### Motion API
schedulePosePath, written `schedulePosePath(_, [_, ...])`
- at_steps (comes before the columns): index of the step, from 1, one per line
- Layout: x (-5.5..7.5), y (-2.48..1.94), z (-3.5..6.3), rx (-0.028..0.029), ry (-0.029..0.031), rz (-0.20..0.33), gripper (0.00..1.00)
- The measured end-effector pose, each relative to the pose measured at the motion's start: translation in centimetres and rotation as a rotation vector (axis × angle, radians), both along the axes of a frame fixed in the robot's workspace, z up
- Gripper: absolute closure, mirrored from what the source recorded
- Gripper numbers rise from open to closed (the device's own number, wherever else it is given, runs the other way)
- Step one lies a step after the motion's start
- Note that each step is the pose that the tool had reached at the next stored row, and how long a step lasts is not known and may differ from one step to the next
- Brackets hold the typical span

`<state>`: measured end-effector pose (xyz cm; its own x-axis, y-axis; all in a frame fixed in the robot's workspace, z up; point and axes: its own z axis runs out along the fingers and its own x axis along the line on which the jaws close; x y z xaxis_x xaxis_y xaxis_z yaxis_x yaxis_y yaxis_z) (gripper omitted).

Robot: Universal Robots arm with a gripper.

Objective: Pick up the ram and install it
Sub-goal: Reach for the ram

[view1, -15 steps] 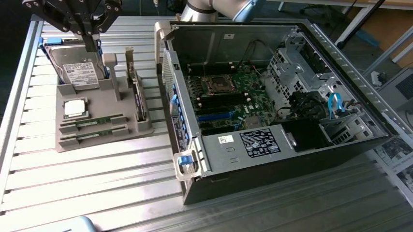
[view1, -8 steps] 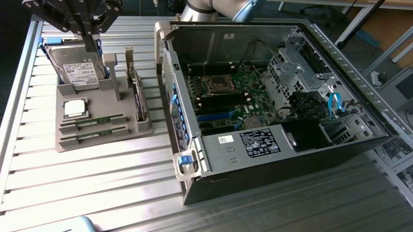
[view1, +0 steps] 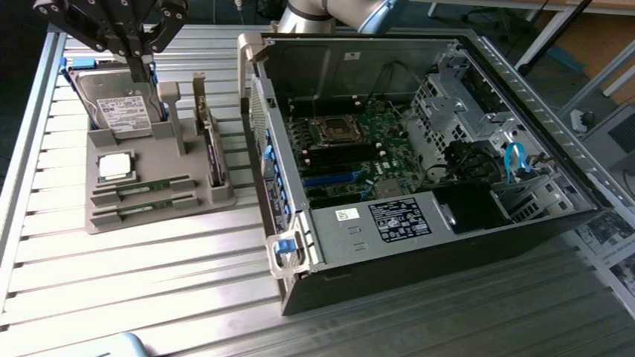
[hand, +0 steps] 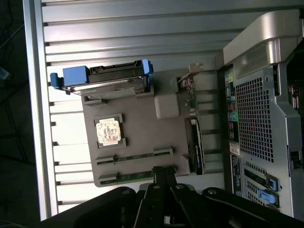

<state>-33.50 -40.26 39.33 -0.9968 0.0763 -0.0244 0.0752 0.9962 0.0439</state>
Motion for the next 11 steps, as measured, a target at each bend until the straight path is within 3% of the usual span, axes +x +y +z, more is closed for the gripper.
schedulePosePath(11, [0.00, -0.34, 0.00, -0.0001, 0.0000, 0.000, 0.89])
